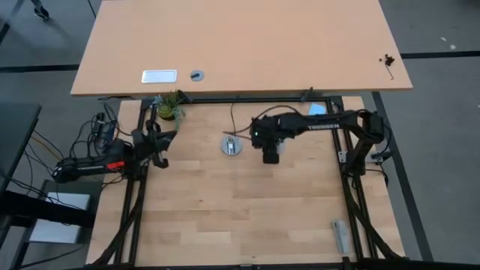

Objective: Screw lightbulb
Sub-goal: Insert the white lightbulb into the desk lamp

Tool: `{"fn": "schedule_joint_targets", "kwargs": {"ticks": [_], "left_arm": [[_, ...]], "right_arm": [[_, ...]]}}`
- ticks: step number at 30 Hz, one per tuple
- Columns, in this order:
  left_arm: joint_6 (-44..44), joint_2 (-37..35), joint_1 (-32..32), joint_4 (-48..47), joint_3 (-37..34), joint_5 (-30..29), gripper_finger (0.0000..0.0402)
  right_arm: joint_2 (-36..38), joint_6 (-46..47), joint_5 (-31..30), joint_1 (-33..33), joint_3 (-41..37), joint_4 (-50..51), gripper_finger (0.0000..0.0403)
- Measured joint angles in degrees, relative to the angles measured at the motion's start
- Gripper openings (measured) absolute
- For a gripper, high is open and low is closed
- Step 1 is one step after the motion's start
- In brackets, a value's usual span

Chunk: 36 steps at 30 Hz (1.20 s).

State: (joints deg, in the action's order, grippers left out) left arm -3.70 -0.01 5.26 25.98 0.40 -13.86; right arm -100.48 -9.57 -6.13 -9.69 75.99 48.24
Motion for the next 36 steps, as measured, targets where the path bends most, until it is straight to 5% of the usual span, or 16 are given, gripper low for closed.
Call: {"fn": "schedule_joint_targets", "kwargs": {"ticks": [6, 14, 26, 36], "left_arm": [[-8.8, 0.0, 0.0, 2.6, 0.0, 3.3, 0.0008], [-10.4, 4.4, -0.1, -9.6, 0.0, 12.3, 0.0008], [-11.6, 29.2, -2.1, 3.7, 0.6, 13.4, 0.0106], [-6.8, 53.1, -4.9, 7.5, 14.3, 12.0, 0.0187]], "right_arm": [[-0.2, 3.5, 0.0, 5.5, 0.0, -2.8, 0.0164], [-0.2, 5.6, 0.0, 8.9, 0.0, -6.4, 0.0165], [-0.2, 6.7, 0.0, 9.3, 0.0, -16.5, 0.0165], [-0.2, 7.1, 1.4, 9.2, 0.0, -21.6, 0.0165]]}}
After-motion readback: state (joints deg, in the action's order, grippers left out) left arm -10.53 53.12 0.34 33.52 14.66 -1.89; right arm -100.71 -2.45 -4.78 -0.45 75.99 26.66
